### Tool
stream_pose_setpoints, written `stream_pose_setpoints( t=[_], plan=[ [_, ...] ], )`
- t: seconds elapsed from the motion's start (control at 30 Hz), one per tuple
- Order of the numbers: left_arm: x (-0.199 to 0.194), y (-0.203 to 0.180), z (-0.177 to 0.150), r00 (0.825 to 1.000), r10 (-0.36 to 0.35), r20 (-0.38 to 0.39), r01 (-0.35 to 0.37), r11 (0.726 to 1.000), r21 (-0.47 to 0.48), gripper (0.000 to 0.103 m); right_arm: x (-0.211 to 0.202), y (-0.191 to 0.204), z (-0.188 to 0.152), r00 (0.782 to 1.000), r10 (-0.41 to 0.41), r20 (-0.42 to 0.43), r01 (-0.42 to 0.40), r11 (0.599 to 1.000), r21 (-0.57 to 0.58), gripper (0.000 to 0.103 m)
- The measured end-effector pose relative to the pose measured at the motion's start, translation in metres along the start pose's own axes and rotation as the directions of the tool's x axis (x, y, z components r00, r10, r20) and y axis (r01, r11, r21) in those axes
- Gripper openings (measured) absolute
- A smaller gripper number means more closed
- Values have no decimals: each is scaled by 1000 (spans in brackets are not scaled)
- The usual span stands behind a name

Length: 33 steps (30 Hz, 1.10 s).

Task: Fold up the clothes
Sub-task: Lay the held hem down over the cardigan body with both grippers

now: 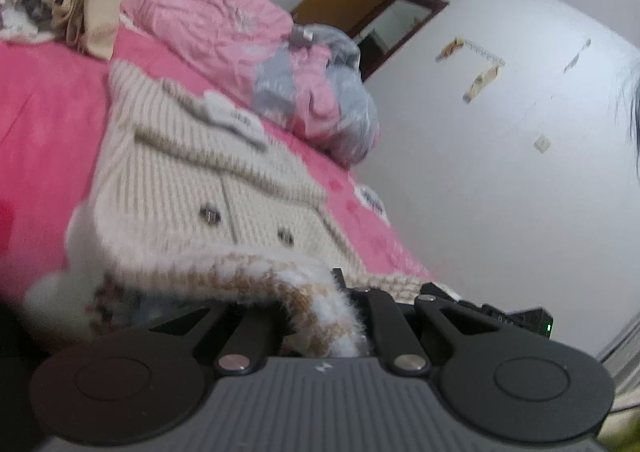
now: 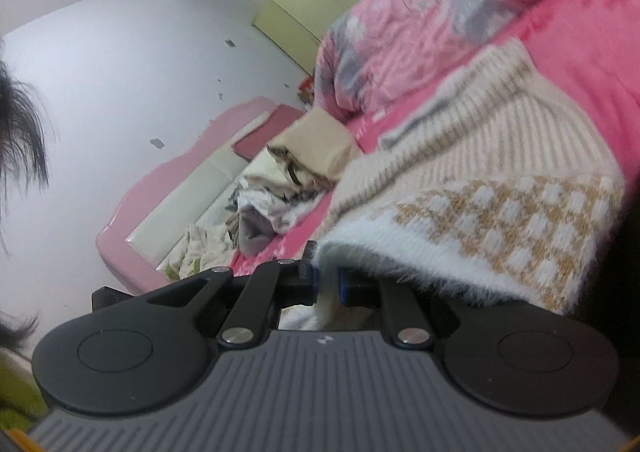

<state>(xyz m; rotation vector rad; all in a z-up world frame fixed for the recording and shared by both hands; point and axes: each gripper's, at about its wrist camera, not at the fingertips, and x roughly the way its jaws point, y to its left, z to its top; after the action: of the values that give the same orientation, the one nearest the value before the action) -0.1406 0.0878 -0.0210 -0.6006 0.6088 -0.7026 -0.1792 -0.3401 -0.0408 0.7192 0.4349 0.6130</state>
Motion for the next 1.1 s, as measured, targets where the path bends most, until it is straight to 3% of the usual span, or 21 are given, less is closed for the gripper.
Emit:
stream_pose_setpoints(
  t=[0.13, 0.5, 0.83, 1.1],
  plan=[
    [7, 9, 33, 995, 0, 96, 1, 1000, -11, 6, 18, -2, 25, 997, 16, 71, -15, 1000, -24, 8],
    [79, 31, 124, 980, 59, 190, -64, 998, 21, 6, 102, -22, 115, 994, 11, 111, -1, 996, -90, 9],
    [158, 92, 209, 974, 158, 164, -151, 987, -54, 6, 201, -77, 196, 996, -61, 58, 63, 998, -23, 9],
    [222, 150, 231, 968, 237, 80, -227, 966, -123, 7, 277, -134, 216, 988, -148, -33, 149, 989, 22, 9]
  ],
)
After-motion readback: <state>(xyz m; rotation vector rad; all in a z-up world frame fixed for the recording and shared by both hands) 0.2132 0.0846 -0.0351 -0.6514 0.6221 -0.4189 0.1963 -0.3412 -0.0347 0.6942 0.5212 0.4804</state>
